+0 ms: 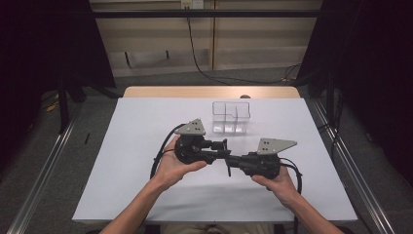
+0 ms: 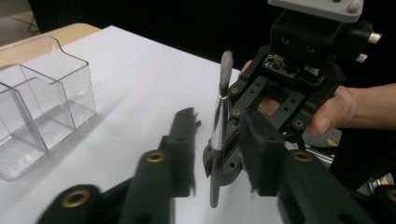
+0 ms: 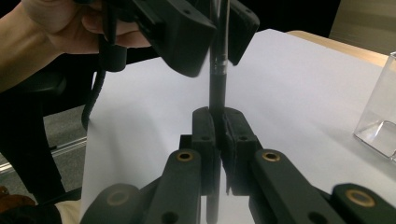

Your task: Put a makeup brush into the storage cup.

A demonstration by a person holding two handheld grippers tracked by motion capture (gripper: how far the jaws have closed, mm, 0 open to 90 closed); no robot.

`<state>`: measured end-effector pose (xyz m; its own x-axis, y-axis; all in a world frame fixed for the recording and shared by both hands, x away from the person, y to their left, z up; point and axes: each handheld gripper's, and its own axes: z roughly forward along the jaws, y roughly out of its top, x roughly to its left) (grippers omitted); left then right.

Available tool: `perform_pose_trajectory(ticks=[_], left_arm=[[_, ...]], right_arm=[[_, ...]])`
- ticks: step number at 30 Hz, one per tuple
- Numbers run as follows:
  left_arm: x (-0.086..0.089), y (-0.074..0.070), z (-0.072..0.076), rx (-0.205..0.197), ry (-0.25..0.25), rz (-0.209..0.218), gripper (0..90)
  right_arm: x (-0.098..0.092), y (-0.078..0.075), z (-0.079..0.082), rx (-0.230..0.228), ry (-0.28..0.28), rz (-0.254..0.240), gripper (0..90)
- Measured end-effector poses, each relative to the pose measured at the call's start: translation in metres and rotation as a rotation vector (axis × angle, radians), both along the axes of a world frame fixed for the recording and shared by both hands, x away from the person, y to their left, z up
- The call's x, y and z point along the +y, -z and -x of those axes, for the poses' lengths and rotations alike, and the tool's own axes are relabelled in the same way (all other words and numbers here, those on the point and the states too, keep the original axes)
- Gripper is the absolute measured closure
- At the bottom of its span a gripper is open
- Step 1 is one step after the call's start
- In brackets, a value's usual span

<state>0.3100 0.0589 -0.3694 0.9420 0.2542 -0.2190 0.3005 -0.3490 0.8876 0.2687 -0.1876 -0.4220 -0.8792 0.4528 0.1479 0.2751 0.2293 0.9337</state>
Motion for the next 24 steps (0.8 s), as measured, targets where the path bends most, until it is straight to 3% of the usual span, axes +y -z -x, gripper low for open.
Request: perform_pose_trajectory(ticks=[14, 17, 24], left_arm=[[0.011, -0.001, 0.001, -0.028, -0.076, 0.023, 32.5], [0.015, -0.001, 0.001, -0.016, -0.111, 0.021, 22.8], [0.022, 0.005, -0.002, -0.049, -0.176, 0.027, 8.0]], right_arm=[[-0.004, -0.001, -0.001, -0.005, 0.027, -0.01, 84.5], [-0.005, -0.001, -0.001, -0.007, 0.032, -0.011, 84.4], [-0.005, -0.001, -0.003, -0.016, 0.042, -0.015, 84.4]])
